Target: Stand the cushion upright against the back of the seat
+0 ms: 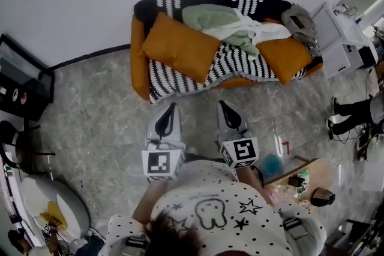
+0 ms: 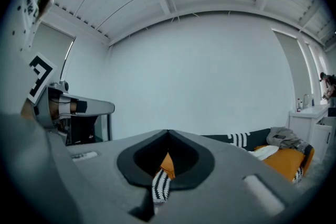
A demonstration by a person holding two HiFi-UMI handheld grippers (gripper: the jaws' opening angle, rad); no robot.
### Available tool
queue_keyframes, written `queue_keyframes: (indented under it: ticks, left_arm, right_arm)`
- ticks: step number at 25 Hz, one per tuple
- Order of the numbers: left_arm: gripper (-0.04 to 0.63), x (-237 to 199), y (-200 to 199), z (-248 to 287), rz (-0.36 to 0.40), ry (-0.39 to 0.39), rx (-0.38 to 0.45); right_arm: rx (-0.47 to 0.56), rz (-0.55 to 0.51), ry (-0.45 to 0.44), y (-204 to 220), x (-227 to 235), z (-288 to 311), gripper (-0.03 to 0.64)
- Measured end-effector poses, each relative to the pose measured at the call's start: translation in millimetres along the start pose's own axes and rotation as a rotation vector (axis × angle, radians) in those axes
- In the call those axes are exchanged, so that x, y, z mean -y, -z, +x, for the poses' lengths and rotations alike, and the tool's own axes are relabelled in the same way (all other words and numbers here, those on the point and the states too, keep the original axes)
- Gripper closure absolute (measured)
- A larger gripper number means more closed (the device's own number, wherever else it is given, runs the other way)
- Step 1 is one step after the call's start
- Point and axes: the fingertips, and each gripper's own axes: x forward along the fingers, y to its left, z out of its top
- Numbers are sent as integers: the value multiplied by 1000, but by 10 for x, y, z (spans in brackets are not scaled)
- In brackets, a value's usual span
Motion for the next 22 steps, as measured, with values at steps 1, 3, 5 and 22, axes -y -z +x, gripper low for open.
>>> queue_keyframes:
  ticks: [1, 3, 5, 22]
  left_arm:
    - [598, 19, -1, 25, -10, 11, -5]
    - [600, 24, 3, 79, -18, 28, -14]
    - [599, -21, 9, 138, -18, 29, -21]
    - [600, -728, -141, 909, -103, 82, -36]
  right_arm:
    - [-2, 4, 5, 2, 23, 18, 618]
    - [-4, 10, 8, 1, 41, 65, 618]
    - [-7, 8, 5, 4, 35, 123, 618]
    - [-17, 4, 66, -222, 54, 1107, 618]
